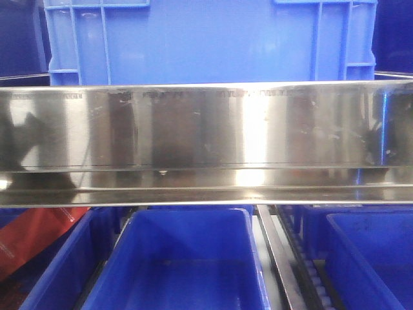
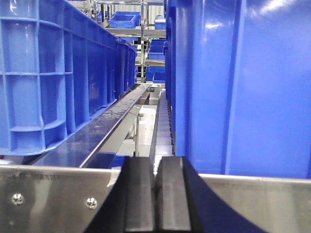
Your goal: Place cylindrical capacitor in blue bin on shelf
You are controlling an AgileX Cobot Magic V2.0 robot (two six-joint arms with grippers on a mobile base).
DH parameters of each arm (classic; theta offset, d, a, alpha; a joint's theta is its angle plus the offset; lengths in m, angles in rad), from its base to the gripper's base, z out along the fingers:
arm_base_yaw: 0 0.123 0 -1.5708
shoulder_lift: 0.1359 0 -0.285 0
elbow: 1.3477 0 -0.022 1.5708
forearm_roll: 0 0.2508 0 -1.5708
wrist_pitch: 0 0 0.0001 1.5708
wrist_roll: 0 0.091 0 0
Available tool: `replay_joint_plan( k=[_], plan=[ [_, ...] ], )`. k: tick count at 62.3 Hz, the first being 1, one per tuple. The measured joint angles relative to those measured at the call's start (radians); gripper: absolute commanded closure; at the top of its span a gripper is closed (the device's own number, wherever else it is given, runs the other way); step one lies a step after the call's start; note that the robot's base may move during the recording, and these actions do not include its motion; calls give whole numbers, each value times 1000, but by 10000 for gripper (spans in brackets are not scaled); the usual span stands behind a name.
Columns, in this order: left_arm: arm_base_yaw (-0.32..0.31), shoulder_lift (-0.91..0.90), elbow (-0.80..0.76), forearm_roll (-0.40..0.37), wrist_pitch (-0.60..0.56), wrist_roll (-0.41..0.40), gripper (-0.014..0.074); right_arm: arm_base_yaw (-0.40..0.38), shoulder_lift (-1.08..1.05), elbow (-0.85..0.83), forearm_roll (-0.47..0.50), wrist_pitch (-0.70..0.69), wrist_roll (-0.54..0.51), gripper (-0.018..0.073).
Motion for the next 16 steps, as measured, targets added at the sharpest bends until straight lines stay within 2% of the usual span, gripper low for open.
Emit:
replay_joint_plan(
  k=[16],
  plan=[
    [0, 0, 0, 0, 0, 0, 708, 0, 0, 0, 0, 0, 0, 724]
  ],
)
